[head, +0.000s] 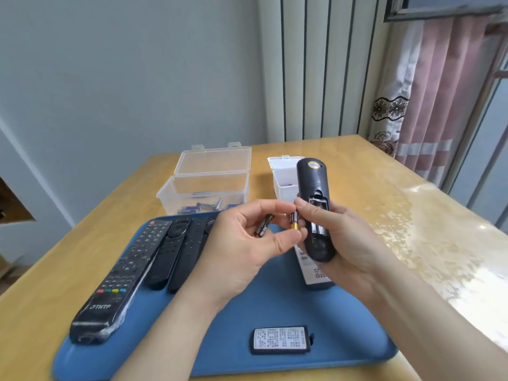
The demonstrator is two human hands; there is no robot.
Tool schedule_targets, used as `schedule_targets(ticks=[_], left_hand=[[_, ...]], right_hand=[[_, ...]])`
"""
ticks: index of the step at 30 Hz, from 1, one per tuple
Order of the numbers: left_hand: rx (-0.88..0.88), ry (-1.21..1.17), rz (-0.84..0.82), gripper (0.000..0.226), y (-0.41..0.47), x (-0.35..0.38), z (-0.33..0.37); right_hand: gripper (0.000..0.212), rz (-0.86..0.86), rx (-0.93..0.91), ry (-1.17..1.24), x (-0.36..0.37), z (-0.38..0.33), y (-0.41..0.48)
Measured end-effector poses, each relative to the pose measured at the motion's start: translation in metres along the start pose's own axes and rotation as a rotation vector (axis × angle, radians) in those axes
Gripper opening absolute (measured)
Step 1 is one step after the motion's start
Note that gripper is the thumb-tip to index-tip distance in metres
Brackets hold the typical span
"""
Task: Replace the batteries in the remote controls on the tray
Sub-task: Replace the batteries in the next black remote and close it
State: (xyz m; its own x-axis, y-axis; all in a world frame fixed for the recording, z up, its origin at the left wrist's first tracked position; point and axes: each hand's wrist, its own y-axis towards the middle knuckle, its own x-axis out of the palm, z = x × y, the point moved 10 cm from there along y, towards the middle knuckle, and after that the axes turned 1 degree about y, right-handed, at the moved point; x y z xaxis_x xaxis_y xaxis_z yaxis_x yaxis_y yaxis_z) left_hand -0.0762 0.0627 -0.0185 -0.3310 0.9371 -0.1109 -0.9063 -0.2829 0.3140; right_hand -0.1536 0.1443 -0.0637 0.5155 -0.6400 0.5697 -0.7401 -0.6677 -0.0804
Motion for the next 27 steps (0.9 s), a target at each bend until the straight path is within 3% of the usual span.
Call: schedule_targets(ticks=[4, 8, 11, 17, 23, 27], left_hand=[[0.096, 0.257, 0.099, 0.023, -0.002, -0.008, 0.009], [0.384, 0.636, 0.204, 0.02, -0.012, -0.002, 0.034], [0.439, 0.628, 0.274, 0.022, -0.015, -0.006, 0.04], [0.535, 0.765, 0.142, 0.024, -0.019, 0.021, 0.038], [0.497, 0.731, 0.169, 0.02, -0.017, 0.017, 0.036], [0.377, 0.632, 0.196, 0.021, -0.011, 0.007, 0.034]], right_hand=[[0.022, 0.013, 0.004, -0.016, 0.0, 0.004, -0.001], [0.027, 0.022, 0.079, 0.095, 0.003, 0.014, -0.001], [0.042, 0.04, 0.101, 0.142, 0.003, 0.017, 0.002], [0.069, 0.052, 0.068, 0.013, 0.0, 0.016, 0.002], [0.069, 0.026, 0.05, 0.037, 0.005, 0.015, -0.001], [0.063, 0.011, 0.039, -0.002, 0.013, 0.019, -0.004]])
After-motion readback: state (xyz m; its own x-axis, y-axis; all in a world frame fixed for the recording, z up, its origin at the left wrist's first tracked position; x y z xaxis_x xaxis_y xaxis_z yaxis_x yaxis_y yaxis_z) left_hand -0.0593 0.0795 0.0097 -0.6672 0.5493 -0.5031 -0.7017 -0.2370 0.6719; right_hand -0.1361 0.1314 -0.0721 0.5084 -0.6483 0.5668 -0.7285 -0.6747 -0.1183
